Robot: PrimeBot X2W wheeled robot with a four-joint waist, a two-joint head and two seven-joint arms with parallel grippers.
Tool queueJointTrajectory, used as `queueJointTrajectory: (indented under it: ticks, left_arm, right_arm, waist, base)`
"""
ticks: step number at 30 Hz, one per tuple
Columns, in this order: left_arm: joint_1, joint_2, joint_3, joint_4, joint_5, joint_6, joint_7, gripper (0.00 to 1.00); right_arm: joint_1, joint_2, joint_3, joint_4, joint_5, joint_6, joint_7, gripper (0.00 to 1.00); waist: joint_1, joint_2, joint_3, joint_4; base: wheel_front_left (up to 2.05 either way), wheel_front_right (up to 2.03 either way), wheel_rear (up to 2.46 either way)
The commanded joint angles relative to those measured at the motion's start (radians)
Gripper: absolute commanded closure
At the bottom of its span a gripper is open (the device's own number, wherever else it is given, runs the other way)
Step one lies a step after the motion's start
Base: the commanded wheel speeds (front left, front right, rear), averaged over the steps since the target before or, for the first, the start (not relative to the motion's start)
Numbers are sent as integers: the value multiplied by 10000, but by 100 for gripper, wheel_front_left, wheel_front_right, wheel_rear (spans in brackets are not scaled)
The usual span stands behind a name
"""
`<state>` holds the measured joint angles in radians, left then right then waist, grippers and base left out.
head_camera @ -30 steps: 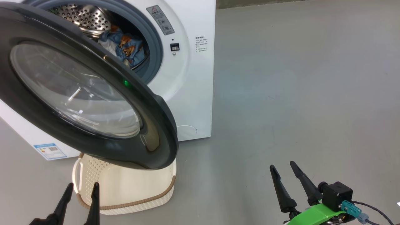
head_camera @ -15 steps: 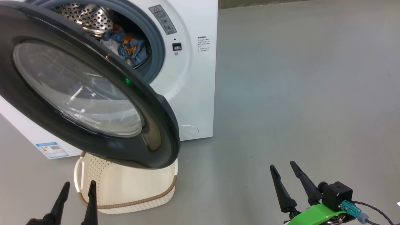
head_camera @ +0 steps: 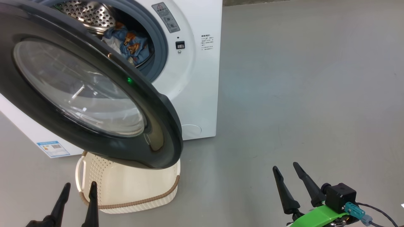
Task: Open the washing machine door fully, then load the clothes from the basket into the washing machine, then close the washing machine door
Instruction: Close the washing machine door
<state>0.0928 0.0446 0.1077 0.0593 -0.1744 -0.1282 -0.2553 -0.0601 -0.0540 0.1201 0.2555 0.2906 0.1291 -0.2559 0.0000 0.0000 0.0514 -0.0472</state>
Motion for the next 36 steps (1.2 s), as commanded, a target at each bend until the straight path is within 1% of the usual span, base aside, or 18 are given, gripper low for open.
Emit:
queueJointTrajectory:
  ticks: [1,2,7,11,15,18,24,28,29,30,33,36]
  left_arm:
    - [-186,60,342,-290,-94,-19,-64,0]
    - [-186,59,335,-288,-112,-17,-64,0]
    - [-198,58,302,-299,-198,7,-64,0]
    - [-213,58,331,-321,-367,79,-64,0]
    - [-232,58,326,-347,-349,85,-65,0]
    - [-247,57,326,-368,-322,84,-65,0]
    - [-307,57,260,-313,-383,79,-65,0]
    - [-378,57,196,-260,-418,71,-65,0]
    - [-389,57,189,-255,-421,69,-65,0]
    - [-389,57,189,-255,-421,69,-65,0]
    - [-425,57,153,-256,-427,63,-65,0]
    - [-468,57,116,-271,-454,59,-65,0]
  right_arm:
    - [-101,21,237,-226,-88,16,-59,80]
    - [-104,21,228,-231,-86,16,-59,100]
    - [-115,25,0,-382,39,16,-59,100]
    - [-141,29,-292,-837,58,16,-59,100]
    - [-200,32,-558,-1891,145,16,-59,100]
    - [-304,34,-467,-2939,209,16,-59,100]
    - [-535,-87,172,-4990,268,16,-59,100]
    - [-790,-536,1119,-6044,409,16,-59,100]
    - [-855,-652,1334,-6235,403,16,-59,100]
    - [-855,-652,1334,-6235,403,16,-59,100]
    - [-1054,-962,1953,-6648,460,16,-59,100]
    - [-1237,-1297,2626,-6759,532,16,-59,100]
  waist:
    - [0,0,1,3]
    - [0,0,2,6]
    - [0,0,21,11]
    - [0,0,57,20]
    - [0,0,109,17]
    - [0,0,140,1]
    - [0,0,156,53]
    - [0,0,174,159]
    - [0,0,179,192]
    - [0,0,179,192]
    - [0,0,212,343]
    - [0,0,272,519]
  base:
    - [0,0,0]
    - [0,0,0]
    - [0,0,0]
    - [0,0,0]
    - [0,0,0]
    - [0,0,0]
    - [0,0,0]
    - [0,0,0]
    - [0,0,0]
    - [0,0,0]
    - [0,0,0]
    - [0,0,0]
